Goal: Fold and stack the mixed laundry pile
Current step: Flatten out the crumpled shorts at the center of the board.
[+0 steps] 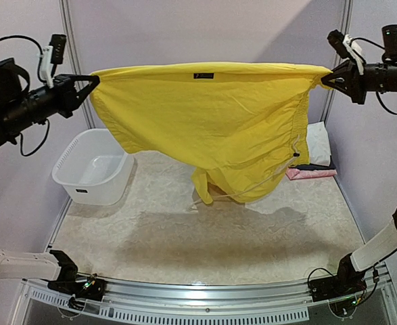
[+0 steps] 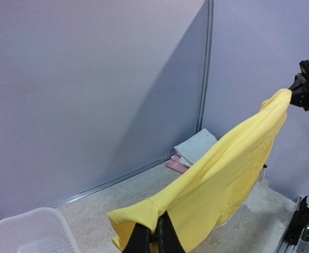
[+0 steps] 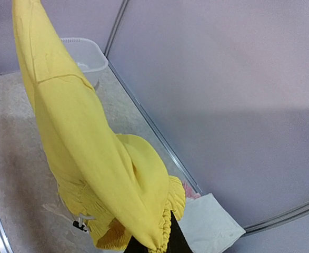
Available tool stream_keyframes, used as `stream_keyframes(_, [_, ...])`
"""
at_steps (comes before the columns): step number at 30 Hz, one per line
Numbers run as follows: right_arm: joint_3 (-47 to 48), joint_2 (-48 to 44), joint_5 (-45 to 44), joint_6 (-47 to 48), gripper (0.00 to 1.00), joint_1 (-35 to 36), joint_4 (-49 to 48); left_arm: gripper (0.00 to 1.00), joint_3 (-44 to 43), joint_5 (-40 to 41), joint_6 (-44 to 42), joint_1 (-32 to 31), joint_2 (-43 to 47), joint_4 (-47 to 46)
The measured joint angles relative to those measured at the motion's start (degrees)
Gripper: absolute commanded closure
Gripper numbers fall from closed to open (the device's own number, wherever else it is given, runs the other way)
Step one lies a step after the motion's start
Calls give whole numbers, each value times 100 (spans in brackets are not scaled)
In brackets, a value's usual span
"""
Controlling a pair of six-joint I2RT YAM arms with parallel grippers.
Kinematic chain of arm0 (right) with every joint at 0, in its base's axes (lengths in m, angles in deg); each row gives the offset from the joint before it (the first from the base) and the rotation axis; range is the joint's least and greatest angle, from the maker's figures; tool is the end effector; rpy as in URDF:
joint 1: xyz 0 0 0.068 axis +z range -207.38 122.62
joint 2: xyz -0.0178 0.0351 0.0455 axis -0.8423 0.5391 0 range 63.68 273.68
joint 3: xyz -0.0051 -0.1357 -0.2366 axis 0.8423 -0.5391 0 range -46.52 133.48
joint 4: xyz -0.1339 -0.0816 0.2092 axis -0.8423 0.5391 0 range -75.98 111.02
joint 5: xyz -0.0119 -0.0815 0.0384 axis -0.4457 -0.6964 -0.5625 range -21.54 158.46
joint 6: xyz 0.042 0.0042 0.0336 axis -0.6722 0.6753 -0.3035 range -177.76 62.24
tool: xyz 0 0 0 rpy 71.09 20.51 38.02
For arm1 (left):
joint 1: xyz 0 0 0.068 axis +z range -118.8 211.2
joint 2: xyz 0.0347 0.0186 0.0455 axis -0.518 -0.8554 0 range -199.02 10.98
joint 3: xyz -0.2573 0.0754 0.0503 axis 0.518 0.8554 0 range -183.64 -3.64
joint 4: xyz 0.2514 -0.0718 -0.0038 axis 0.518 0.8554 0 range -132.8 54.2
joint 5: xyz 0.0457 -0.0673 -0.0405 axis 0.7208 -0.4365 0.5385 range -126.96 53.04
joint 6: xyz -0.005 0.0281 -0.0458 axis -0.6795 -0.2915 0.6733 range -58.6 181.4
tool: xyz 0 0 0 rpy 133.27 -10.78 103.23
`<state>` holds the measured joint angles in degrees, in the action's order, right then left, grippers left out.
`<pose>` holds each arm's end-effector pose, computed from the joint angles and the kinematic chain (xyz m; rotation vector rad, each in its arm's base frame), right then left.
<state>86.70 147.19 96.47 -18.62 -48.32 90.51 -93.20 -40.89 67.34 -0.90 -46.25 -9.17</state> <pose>0.1918 0.0474 0.5539 -1.0750 1.6666 0.1591 0.1356 -0.0879 0.5147 0.4200 1.5675 -0.5693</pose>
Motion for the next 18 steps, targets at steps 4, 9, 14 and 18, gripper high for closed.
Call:
stream_keyframes(4, [0,-603,452,33,100,33,39,100,-352,-184,-20,-188,332,339])
stream_keyframes(9, [11,-1283,1165,111,100,39,46,100,-1023,-739,-50,-232,461,719])
stream_keyframes(14, [81,-1735,1943,160,100,35,50,100,-2004,-1231,-201,-232,339,1257])
stream_keyframes(18, [221,-1757,2302,-31,100,31,39,100,-2599,-1268,-398,-232,-59,1515])
